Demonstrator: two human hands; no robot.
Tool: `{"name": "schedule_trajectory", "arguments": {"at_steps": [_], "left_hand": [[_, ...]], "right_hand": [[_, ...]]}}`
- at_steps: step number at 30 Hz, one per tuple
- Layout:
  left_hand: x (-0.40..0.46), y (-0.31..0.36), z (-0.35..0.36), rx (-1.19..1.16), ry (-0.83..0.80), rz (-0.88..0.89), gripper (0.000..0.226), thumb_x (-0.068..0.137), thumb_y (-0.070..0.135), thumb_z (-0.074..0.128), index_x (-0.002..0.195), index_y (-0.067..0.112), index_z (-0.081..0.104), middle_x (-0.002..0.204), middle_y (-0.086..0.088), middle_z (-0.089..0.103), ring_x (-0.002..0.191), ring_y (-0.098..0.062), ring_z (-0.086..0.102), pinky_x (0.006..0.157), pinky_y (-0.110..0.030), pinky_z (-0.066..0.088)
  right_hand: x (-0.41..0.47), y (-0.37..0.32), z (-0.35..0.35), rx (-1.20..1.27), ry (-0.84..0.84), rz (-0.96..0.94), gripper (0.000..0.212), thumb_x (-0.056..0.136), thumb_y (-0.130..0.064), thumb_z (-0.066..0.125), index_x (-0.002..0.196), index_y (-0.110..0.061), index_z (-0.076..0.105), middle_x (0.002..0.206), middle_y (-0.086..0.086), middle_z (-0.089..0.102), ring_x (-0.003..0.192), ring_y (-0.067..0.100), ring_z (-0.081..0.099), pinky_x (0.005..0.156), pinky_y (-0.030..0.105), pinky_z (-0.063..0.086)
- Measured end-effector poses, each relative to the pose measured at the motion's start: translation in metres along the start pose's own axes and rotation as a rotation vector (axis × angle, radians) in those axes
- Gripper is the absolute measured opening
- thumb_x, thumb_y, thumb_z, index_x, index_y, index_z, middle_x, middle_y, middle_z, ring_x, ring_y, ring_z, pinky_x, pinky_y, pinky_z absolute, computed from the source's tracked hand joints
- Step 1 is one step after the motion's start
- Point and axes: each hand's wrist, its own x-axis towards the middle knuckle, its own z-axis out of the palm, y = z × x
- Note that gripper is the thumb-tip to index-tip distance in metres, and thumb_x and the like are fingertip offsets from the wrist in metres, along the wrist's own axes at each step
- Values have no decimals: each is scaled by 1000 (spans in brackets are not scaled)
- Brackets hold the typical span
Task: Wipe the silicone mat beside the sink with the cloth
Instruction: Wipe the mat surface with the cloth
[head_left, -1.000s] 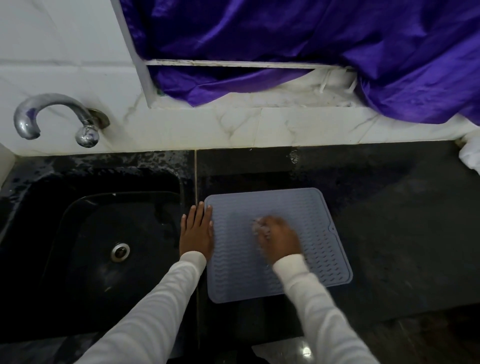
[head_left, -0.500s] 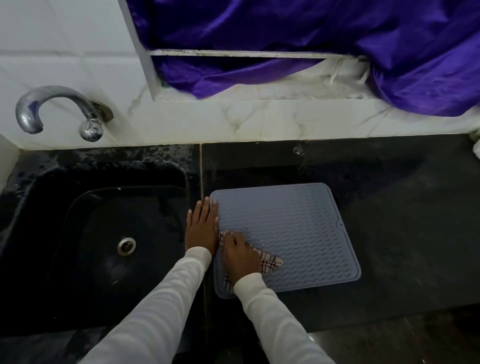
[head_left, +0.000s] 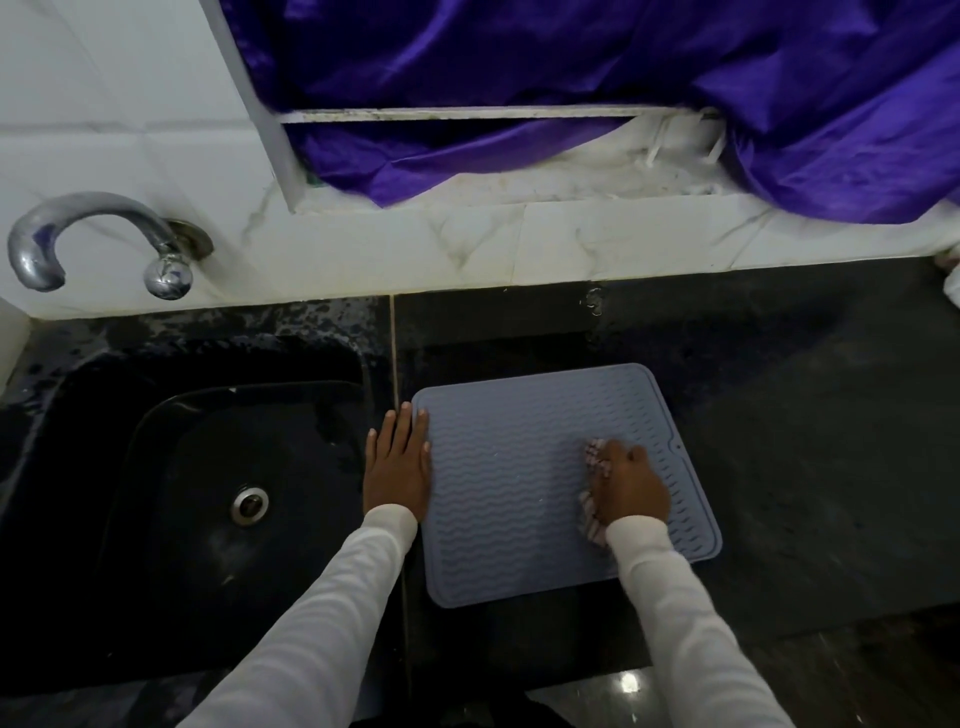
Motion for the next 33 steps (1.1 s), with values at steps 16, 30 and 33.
{"name": "schedule_trajectory", "arguments": {"at_steps": [16,30,33], "left_hand": [[1,1,2,20,23,-8,56,101,41,4,155,29,7,163,4,8,150,-20,4,122,-44,3],[1,3,-1,18,7,-18,52,105,35,18,155,26,12,163,1,9,150,-23,7,121,-44,1],[0,3,1,24,3,-25,52,105,36,17,155,27,10,163,2,7,150,-22,4,121,-44,0]], "right_hand": [[48,82,-14,102,80,208,34,90,-36,54,113,-12,52,114,20,51,83,46,60,70,47,46],[-7,-8,-57,540,-371,-313,33,83,-15,70,116,-16,68,119,1,66,106,12,60,93,19,43],[-36,-53,-24,484,-222,-446,39,82,-14,68,120,-20,64,117,9,61,105,25,60,94,28,45]]}}
